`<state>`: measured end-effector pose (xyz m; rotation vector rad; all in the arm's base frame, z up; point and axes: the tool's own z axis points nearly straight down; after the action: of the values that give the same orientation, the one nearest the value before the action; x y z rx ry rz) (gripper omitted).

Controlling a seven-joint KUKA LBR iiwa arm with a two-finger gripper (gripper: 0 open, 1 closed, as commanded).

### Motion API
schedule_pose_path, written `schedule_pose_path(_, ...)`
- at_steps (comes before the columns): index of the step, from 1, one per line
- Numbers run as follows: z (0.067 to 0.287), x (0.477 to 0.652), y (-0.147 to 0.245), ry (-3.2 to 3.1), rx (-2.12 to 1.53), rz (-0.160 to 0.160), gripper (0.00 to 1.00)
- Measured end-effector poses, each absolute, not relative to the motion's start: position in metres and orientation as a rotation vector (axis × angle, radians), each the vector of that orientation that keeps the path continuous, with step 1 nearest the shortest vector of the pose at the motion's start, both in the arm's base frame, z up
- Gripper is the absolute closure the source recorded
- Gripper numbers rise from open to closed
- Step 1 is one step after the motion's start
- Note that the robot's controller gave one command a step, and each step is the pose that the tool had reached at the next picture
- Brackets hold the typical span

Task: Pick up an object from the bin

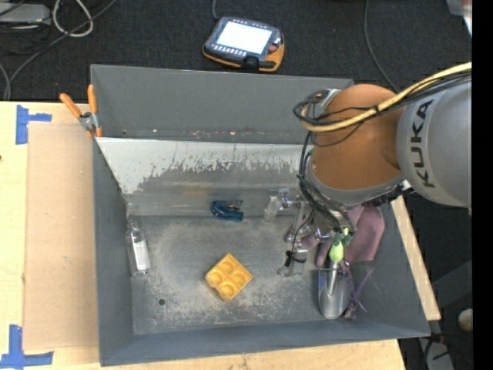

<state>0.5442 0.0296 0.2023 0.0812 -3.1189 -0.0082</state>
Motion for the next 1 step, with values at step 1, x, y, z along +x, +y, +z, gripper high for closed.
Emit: schedule_pose_path(1,0.2221,0.6063,-0.0229,-3.159,0.171,0.009,0.0)
